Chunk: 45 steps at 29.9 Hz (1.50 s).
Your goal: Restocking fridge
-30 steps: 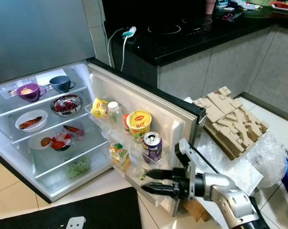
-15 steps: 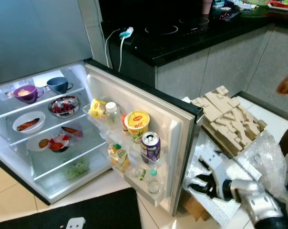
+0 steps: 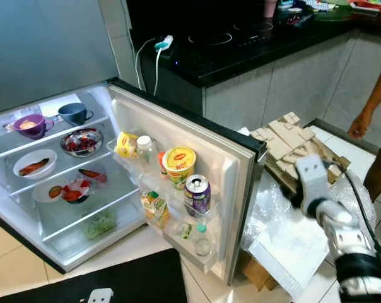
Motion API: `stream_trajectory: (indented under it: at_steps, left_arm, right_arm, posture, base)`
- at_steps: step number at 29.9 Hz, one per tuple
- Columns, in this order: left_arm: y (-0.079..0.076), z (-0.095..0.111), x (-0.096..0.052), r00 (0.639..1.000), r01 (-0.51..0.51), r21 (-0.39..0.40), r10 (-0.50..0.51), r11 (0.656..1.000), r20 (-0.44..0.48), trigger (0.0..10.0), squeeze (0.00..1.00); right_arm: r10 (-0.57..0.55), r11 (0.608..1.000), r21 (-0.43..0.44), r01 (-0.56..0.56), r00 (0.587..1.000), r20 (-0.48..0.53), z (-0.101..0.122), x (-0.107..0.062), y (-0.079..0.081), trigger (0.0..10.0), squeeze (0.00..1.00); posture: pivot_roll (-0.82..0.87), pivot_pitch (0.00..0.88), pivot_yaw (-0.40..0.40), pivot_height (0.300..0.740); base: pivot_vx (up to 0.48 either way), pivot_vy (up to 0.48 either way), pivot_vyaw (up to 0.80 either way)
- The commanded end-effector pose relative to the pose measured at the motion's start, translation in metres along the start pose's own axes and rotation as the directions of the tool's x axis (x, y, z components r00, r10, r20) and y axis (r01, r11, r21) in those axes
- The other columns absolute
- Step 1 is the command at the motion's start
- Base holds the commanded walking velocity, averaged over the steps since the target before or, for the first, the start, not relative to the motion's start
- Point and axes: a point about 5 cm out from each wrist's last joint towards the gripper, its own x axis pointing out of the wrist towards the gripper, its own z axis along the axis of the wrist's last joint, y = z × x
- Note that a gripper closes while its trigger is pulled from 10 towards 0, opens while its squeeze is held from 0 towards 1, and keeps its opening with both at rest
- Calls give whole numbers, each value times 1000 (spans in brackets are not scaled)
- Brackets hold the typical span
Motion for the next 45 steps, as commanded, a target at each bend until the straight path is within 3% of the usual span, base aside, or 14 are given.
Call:
stream_trajectory:
  at_steps: [1, 7, 16, 23, 25, 26, 28, 29, 33, 34, 35, 38, 42, 45]
  left_arm:
    - [-1, -10, -1, 999, 4, -8, -4, 1000, -34, 10000, 0]
    - [-2, -9, -1, 1000, 5, -9, -5, 1000, -31, 10000, 0]
    - [-3, -9, -1, 1000, 7, -12, -8, 1000, -29, 10000, 0]
    - [-3, -10, -1, 1000, 7, -12, -7, 1000, -30, 10000, 0]
    - [-3, -9, -1, 1000, 7, -10, -7, 1000, -30, 10000, 0]
    - [-3, -9, -1, 1000, 7, -10, -7, 1000, -30, 10000, 0]
    - [-3, -9, -1, 1000, 7, -9, -7, 1000, -30, 10000, 0]
    - [-3, -9, -1, 1000, 7, -9, -7, 1000, -30, 10000, 0]
    - [-3, -8, 0, 1000, 9, -10, -9, 1000, -27, 10000, 0]
    - [-3, -8, 0, 1000, 9, -10, -9, 1000, -27, 10000, 0]
    - [-4, -8, 0, 1000, 10, -11, -11, 1000, -27, 10000, 0]
    - [-5, -8, 0, 1000, 12, -14, -12, 1000, -26, 10000, 0]
    - [-6, -9, 0, 1000, 12, -17, -13, 1000, -28, 10000, 0]
    - [-6, -10, 0, 999, 9, -23, -10, 1000, -30, 10000, 0]
  right_arm:
    - [-14, 999, 32, 14, 1000, 15, -2, 1, 2, 10000, 0]
    - [104, 980, 143, -140, 967, 231, 31, 15, 36, 10000, 0]
    - [222, 957, 129, -259, 944, 245, 34, 24, 64, 10000, 0]
    - [400, 887, 109, -448, 866, 299, 40, 18, 84, 10000, 0]
    - [540, 804, 79, -589, 780, 315, 43, 7, 102, 10000, 0]
    - [540, 804, 79, -589, 780, 315, 43, 7, 102, 10000, 0]
    - [656, 700, 58, -712, 672, 342, 50, -5, 124, 10000, 0]
    - [656, 700, 58, -712, 672, 342, 50, -5, 124, 10000, 0]
    - [836, 367, -5, -930, 327, 440, 79, -47, 183, 10000, 0]
    - [836, 367, -5, -930, 327, 440, 79, -47, 183, 10000, 0]
    - [850, 298, -21, -954, 255, 462, 86, -56, 193, 10000, 0]
    - [854, 244, -36, -969, 197, 481, 94, -65, 202, 10000, 0]
    - [828, 330, 0, -944, 290, 480, 92, -52, 201, 10000, 0]
    - [739, 583, 55, -811, 557, 380, 73, -23, 186, 10000, 0]
  posture:
    - [-83, 0, 31, 740]
    - [-80, 0, 31, 740]
    - [-76, 0, 25, 740]
    - [-75, 0, 24, 740]
    - [-76, 0, 23, 740]
    - [-76, 0, 23, 740]
    - [-76, 0, 23, 740]
    - [-76, 0, 23, 740]
    - [-80, 0, 23, 740]
    - [-80, 0, 23, 740]
    - [-80, 0, 23, 740]
    - [-80, 0, 21, 740]
    - [-79, 0, 19, 740]
    - [-76, 0, 16, 740]
  base:
    - [0, 0, 0]
    - [0, 0, 0]
    - [0, 0, 0]
    - [0, 0, 0]
    - [0, 0, 0]
    - [0, 0, 0]
    - [0, 0, 0]
    - [0, 0, 0]
    - [0, 0, 0]
    - [0, 0, 0]
    - [0, 0, 0]
    - [0, 0, 0]
    - [0, 0, 0]
    - [0, 0, 0]
